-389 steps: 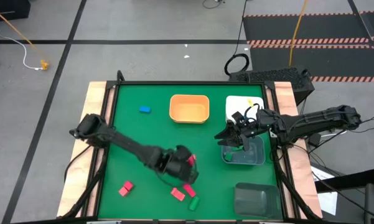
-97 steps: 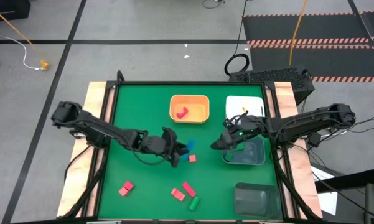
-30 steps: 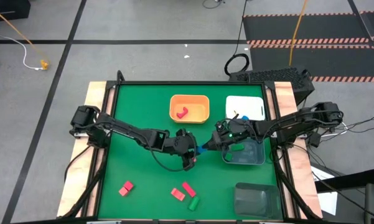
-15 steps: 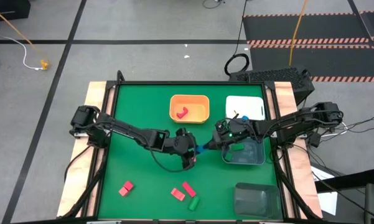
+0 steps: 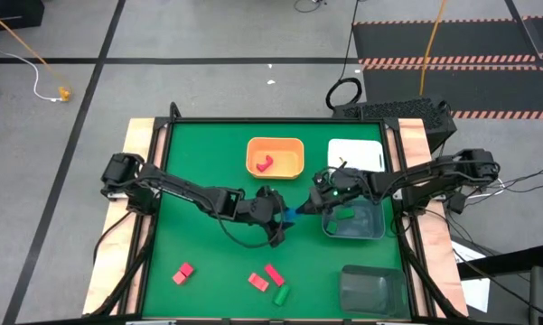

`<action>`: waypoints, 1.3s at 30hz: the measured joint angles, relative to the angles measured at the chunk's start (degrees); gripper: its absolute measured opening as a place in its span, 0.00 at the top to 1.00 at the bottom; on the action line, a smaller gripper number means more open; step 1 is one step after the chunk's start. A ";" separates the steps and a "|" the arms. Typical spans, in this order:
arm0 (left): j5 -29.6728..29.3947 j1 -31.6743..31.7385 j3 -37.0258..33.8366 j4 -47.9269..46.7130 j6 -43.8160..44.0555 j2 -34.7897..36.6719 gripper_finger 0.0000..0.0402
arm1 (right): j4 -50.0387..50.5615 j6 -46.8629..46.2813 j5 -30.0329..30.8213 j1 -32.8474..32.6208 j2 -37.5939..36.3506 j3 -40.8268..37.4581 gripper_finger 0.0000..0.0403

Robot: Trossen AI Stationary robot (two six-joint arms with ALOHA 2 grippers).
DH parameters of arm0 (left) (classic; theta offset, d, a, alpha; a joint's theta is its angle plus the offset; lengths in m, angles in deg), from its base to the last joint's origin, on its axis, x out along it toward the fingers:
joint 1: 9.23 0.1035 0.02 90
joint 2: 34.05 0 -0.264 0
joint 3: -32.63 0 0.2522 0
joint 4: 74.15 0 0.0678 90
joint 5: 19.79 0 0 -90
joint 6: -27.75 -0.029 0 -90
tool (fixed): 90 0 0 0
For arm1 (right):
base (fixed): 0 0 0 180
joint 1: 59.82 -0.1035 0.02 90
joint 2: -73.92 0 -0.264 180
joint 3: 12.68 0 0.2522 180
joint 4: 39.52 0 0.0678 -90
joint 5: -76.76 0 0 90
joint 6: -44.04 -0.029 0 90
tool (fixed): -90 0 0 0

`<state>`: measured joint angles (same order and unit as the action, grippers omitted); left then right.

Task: Sort & place blocks by color
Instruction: Put the top blue block into the white bin

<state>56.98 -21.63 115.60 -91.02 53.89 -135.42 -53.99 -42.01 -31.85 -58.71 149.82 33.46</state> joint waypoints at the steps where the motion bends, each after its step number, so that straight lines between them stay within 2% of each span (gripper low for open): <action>1: -0.19 -0.06 0.00 0.56 -0.67 0.04 0.35 | 0.25 0.34 -0.54 0.81 -0.66 -0.01 0.90; 8: -0.59 0.28 0.00 2.82 -2.07 0.02 0.25 | 10.36 6.60 -2.47 6.18 -8.51 0.00 0.90; 13: 1.57 0.27 0.00 2.64 -1.99 -0.04 0.23 | 19.62 13.04 0.33 10.44 -14.44 0.00 0.90; 18: 2.14 1.63 0.00 2.50 -1.81 -0.04 0.23 | 24.17 19.69 -0.37 16.75 -20.54 0.00 0.90; 23: 8.32 3.73 0.00 2.50 -2.37 -0.04 0.23 | 30.63 28.77 -0.54 23.57 -25.80 0.02 0.90; 28: 13.22 5.89 0.00 2.73 -3.95 -0.04 0.23 | 42.37 41.25 -0.55 30.09 -28.92 0.02 0.90; 32: 15.15 6.71 0.00 2.69 -4.65 -0.04 0.23 | 50.34 49.43 3.71 34.16 -30.00 0.01 0.90; 39: 17.07 8.89 0.00 1.83 -5.46 -0.07 0.23 | 53.39 56.66 5.39 40.09 -30.26 0.00 0.90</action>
<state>74.05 -12.74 115.60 -89.19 48.43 -135.48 -0.60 14.65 -26.45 -18.62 119.55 33.46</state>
